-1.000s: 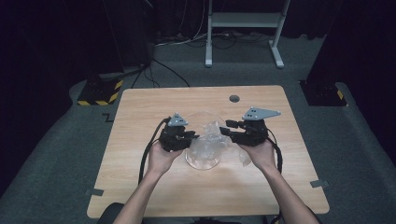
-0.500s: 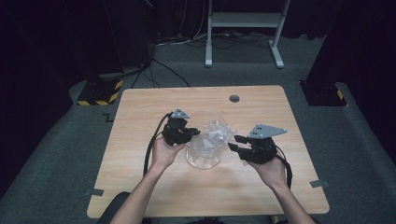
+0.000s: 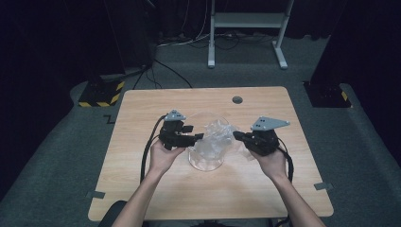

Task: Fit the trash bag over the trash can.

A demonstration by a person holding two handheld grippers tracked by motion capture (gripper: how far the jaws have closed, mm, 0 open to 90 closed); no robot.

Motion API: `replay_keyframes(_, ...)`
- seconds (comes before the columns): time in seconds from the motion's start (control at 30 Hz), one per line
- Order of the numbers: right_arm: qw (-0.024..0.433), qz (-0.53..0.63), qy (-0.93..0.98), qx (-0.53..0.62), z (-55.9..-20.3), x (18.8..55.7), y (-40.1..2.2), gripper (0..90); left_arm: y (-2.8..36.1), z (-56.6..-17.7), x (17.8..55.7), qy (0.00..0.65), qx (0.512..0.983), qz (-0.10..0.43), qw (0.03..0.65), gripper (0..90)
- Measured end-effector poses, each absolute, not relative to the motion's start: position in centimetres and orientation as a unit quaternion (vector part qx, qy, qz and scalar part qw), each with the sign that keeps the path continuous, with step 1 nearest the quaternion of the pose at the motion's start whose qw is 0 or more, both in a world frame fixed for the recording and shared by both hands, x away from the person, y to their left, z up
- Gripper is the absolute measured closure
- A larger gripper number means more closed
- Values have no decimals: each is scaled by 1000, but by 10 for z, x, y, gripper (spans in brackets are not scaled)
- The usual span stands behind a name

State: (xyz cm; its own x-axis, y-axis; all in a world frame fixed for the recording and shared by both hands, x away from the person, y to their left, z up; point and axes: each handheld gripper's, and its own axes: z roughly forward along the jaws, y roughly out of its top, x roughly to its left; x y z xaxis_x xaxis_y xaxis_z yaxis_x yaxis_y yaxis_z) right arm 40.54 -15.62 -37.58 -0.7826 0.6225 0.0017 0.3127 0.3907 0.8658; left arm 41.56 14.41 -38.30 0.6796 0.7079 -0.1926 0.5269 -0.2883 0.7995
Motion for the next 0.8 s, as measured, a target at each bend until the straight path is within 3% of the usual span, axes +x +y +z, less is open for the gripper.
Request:
replay_keyframes(0.37,135,475,829,261,-377,433,-122,900,147,-372,392,377,793,104,468,360)
replay_keyframes(0.8,132,490,830,232,-379,432,-102,900,128,-376,405,373,795,71,473,349)
